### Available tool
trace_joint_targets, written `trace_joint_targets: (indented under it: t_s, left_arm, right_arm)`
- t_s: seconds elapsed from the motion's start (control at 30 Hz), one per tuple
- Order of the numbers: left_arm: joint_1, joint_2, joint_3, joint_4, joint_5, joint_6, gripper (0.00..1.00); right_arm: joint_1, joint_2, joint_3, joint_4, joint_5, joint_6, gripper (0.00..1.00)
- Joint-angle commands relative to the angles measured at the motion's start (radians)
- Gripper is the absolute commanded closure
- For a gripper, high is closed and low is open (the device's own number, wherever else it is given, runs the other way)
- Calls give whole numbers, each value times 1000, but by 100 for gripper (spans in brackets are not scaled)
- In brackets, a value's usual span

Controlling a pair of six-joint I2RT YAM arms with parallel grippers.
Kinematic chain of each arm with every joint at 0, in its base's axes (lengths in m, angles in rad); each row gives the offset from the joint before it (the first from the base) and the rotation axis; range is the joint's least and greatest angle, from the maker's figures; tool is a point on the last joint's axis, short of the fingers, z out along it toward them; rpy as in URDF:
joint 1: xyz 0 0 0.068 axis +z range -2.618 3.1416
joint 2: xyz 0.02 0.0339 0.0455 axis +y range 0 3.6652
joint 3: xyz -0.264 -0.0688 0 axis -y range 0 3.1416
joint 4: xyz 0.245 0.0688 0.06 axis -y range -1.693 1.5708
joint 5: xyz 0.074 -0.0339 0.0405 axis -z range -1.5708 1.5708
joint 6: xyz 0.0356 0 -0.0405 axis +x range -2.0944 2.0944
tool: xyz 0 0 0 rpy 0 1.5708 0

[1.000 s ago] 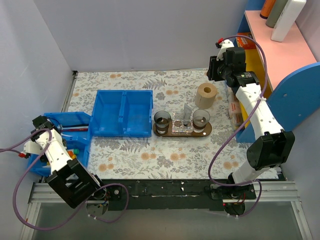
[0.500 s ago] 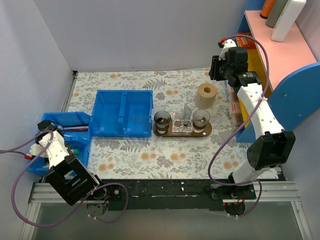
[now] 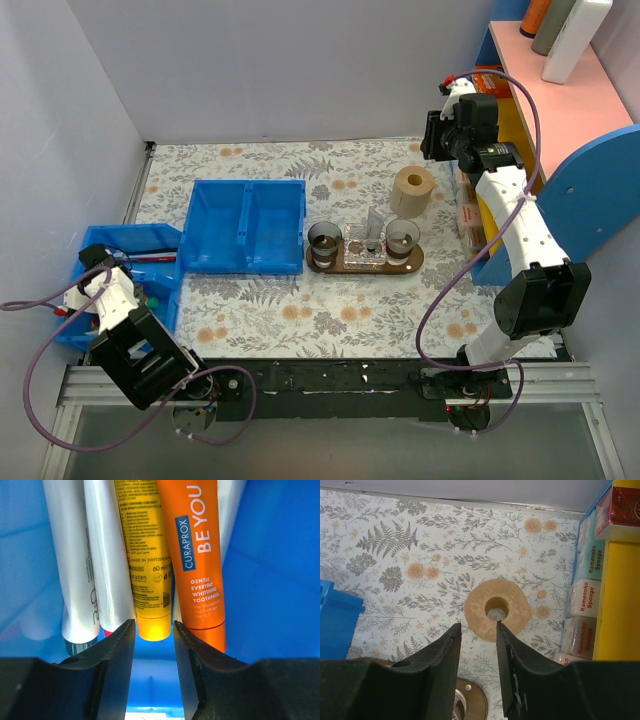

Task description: Prepare toiletry sets of a toothbrush and toothpaste on the tray

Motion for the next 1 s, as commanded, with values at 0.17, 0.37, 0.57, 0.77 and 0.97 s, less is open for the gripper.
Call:
trace_joint_targets:
  t_s: [0.17,0.37,0.57,0.77,0.97]
  left_arm:
    - [6,-13,-39,117,43,-18,61]
    - [8,-24,-82,104,40,-22,59]
    - [8,33,-102,92,59,-21,57]
    - [9,53,-125,93,63,-41,50]
    - [11,67,-171,118,49,-68,45]
  right_arm:
    - [-10,7,59,9,-4,-3,58]
    - [-11,-1,50,9,-5,-1,58]
    - [-10,-7,41,14,-10,2,58]
    - [-10,-14,38,15,-8,2,58]
    - [-10,-17,38,17,-5,-3,58]
